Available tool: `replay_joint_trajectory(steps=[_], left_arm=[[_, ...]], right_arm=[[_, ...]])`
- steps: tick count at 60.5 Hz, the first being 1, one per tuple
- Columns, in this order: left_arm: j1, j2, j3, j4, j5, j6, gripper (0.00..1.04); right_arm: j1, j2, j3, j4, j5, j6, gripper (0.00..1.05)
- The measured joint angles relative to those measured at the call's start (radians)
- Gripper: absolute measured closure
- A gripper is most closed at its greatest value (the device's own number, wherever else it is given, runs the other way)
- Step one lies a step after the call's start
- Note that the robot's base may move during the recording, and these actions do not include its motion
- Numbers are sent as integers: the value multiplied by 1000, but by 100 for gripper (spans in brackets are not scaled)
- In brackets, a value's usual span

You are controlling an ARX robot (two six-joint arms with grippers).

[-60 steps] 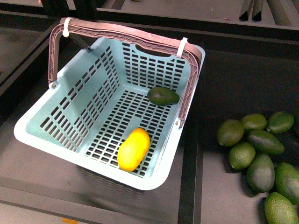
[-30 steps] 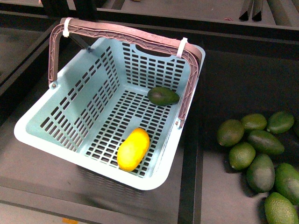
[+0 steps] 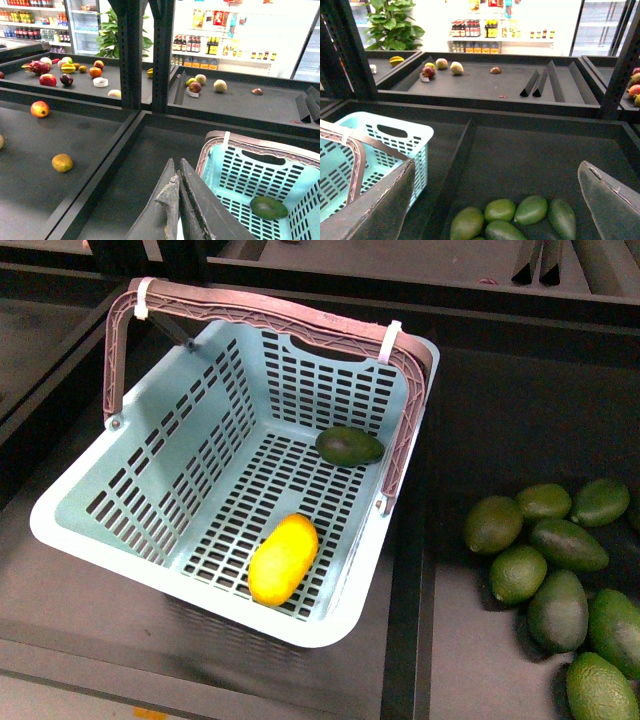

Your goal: Pick mango and avocado into basket

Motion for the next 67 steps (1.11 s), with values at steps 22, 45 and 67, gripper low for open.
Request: replay_joint_trajectory(steps=[22, 45, 67], left_arm=[[0, -166, 0, -163, 0, 0, 103], [0, -389, 0, -392, 0, 0, 103], [0, -390, 0, -394, 0, 0, 103]], right_arm=[[0, 0, 0, 0, 0, 0, 9], [0, 0, 0, 0, 0, 0, 9], [0, 0, 0, 0, 0, 0, 9]])
